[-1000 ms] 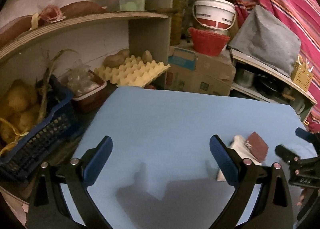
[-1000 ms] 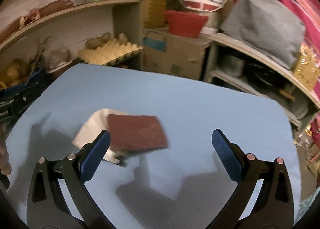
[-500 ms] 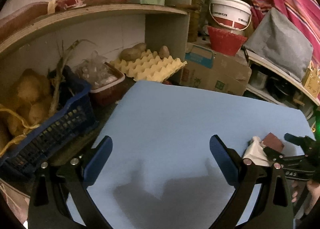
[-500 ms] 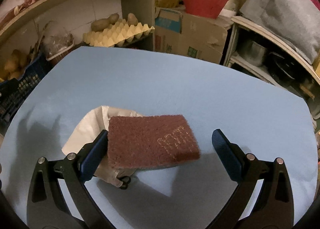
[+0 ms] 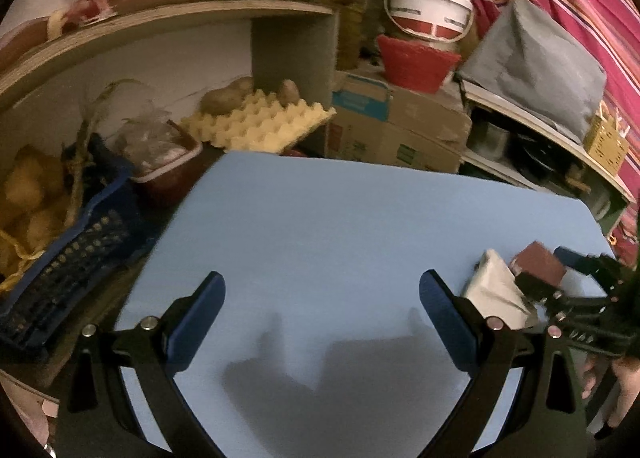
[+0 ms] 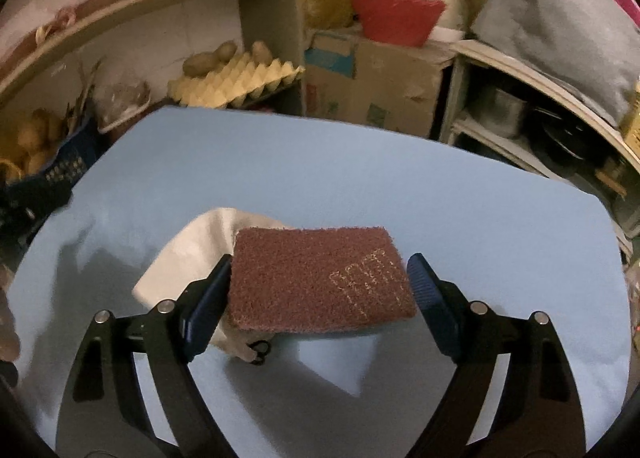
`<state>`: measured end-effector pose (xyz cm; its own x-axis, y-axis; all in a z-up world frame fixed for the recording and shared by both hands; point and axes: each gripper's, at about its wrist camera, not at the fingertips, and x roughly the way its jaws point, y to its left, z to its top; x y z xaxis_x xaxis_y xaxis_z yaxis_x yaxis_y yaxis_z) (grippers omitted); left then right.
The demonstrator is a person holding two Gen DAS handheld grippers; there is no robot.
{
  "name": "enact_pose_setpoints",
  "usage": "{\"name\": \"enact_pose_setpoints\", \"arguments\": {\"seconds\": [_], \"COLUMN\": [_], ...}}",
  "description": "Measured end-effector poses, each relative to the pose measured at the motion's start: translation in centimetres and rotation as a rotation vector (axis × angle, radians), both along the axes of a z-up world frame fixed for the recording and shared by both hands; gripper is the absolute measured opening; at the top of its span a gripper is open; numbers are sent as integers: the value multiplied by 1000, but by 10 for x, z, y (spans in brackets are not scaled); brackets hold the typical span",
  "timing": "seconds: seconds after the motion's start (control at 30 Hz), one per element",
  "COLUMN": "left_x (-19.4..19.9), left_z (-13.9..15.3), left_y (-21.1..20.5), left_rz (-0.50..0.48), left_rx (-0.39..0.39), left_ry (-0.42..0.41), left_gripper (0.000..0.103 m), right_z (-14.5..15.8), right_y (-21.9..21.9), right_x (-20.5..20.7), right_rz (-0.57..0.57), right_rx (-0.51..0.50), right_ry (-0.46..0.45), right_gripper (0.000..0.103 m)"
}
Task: Collect trash
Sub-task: 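Grasp the second maroon pad with the right tool while the left tool grasps the white paper, then carry the maroon pad and white paper over the basket with both tools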
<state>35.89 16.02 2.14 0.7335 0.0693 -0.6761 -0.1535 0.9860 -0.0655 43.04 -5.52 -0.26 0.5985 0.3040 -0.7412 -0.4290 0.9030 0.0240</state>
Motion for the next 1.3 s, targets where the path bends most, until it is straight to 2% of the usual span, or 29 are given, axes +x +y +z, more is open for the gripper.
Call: {"name": "enact_pose_setpoints", "arguments": {"seconds": [0.17, 0.27, 0.43, 0.63, 0.7, 0.87, 0.9, 0.97, 1.1, 1.3], "left_x": [8, 11, 25, 36, 40, 42, 41, 42, 42, 37], "left_z": [-7, -13, -25, -31, -36, -48, -48, -49, -52, -49], "left_y": [-26, -46, -74, -97, -102, -114, -115, -118, -123, -126], "left_rz": [-53, -85, -183, -231, -232, -247, -254, -279, -296, -294], "left_rx": [-3, 39, -8, -43, -47, -15, -12, -12, -1, -22], "left_ry": [22, 26, 53, 67, 78, 108, 104, 101, 114, 119], "left_gripper": [96, 96, 96, 96, 96, 94, 92, 69, 62, 41], "right_z": [11, 15, 11, 10, 12, 18, 20, 21, 21, 23], "right_y": [-33, -60, -112, -164, -171, -172, -173, -175, -182, -186], "right_x": [-9, -20, -48, -72, -76, -88, -90, -93, -95, -103], "right_rz": [-48, -113, -218, -325, -334, -311, -306, -298, -303, -308], "right_rx": [9, 5, 22, 35, 48, -3, -10, -17, -12, -15], "right_ry": [-10, -24, -24, -34, -34, -65, -69, -73, -66, -68], "right_gripper": [85, 85, 85, 85, 85, 85, 85, 85, 85, 85]}}
